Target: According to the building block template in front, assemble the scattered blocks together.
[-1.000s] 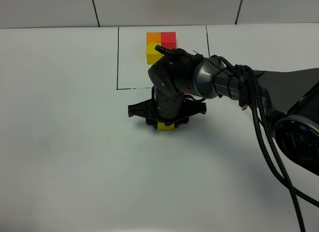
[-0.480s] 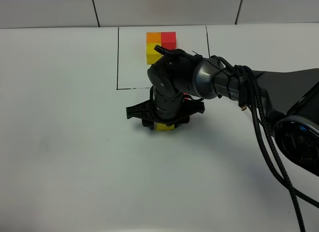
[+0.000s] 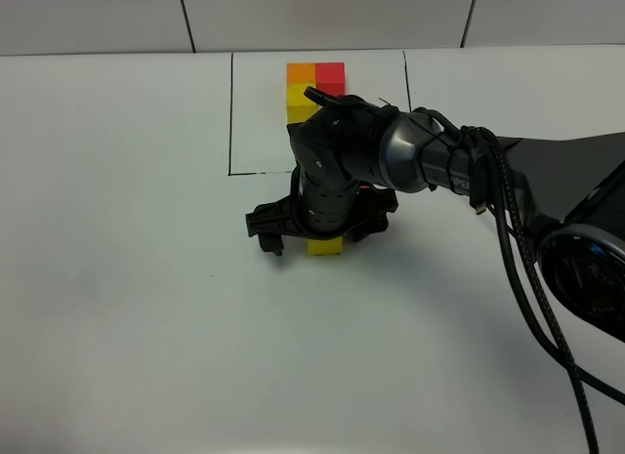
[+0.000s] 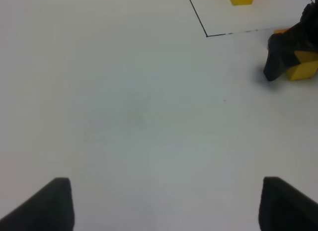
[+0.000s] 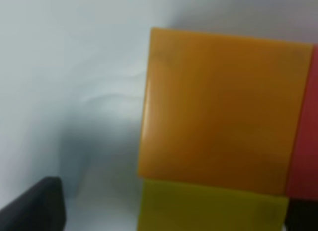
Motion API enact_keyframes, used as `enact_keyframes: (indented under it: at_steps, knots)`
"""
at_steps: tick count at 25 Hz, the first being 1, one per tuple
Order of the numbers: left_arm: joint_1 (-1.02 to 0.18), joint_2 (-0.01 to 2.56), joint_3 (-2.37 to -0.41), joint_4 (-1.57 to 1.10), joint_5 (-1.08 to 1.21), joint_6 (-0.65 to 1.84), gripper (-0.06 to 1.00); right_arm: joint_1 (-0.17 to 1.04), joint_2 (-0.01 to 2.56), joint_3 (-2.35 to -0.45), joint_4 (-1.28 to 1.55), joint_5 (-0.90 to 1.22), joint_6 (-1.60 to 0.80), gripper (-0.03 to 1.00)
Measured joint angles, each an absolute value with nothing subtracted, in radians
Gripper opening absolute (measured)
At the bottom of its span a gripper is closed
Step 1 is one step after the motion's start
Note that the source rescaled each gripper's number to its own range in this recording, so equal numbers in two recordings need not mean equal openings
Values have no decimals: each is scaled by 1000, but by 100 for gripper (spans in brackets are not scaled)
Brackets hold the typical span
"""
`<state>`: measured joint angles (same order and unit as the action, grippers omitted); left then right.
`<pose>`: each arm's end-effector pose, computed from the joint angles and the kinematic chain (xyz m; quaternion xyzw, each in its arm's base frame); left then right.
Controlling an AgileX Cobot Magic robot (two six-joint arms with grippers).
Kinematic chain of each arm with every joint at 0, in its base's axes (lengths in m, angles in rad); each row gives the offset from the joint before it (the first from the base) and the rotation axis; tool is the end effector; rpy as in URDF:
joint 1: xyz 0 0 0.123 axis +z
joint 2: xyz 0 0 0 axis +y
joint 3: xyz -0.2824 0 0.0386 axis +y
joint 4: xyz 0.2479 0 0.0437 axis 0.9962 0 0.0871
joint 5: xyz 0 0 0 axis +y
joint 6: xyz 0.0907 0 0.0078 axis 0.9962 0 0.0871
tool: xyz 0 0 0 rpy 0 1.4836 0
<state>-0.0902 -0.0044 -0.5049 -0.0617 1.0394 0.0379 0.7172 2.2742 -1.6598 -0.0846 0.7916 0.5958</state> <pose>-0.0057 -0.0043 0.2804 0.0551 0.8430 -0.0448 0.5333 0.3522 0.2999 0.1182 -0.0858 0.9878 0.0500 0.1199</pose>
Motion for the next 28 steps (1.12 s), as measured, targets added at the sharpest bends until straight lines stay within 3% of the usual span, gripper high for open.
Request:
enact_keyframes:
  at_steps: [4,11,18,28]
  knots:
    - [-90,-4,-505,-62,1039,38,70,713,2224,-1654,-85,808,577,95]
    - [-90,-4,-505,-62,1039,38,70,676,2110,-1654,-59,923,483,95]
    - [-90,-4,-505,-62,1039,38,70,523,2064,-1623,0,991,325,94]
    - [-90,-4,-505,-62,1039,38,70,214,2025,-1615,49,1006,169,87]
